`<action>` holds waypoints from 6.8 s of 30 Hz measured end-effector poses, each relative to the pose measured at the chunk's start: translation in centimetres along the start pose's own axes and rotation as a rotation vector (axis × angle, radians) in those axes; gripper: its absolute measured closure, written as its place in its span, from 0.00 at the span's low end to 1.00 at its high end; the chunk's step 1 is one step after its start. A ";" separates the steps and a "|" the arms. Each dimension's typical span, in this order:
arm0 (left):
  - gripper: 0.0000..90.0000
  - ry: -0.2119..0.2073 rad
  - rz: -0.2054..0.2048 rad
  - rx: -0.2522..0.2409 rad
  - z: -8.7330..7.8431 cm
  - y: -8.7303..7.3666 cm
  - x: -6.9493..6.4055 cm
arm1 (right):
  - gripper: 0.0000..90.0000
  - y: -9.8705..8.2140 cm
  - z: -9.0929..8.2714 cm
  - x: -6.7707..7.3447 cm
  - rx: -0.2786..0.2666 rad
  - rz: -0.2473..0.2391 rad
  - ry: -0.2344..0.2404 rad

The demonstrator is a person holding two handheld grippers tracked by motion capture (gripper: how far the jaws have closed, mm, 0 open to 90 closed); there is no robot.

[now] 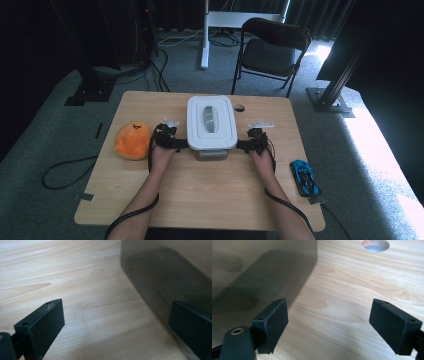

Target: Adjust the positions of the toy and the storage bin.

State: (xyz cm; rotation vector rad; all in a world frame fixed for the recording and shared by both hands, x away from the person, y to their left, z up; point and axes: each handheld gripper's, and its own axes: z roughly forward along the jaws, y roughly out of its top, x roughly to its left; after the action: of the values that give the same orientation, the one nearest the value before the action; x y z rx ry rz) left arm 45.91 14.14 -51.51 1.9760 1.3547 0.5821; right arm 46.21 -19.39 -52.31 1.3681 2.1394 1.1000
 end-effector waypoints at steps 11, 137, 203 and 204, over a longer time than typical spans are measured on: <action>0.01 0.014 -0.035 0.022 2.4 2.1 1.1 | 0.16 1.7 2.4 -1.4 0.024 0.061 -0.016; 0.03 -0.056 0.107 -0.010 -8.1 -6.2 -3.5 | 0.26 2.4 2.6 1.3 0.066 -0.171 0.346; 0.02 -0.104 0.086 0.000 -11.8 -13.6 2.3 | 0.12 -3.0 -11.0 -2.9 0.051 -0.071 0.254; 0.02 -0.098 0.078 -0.004 -12.1 -13.8 2.6 | 0.12 -3.1 -11.3 -2.9 0.044 -0.069 0.257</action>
State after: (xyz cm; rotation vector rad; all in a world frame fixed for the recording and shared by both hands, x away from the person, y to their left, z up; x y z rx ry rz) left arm 29.89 23.17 -53.39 2.0346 1.2210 0.5166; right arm 38.22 -27.26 -47.92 1.2176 2.3847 1.2675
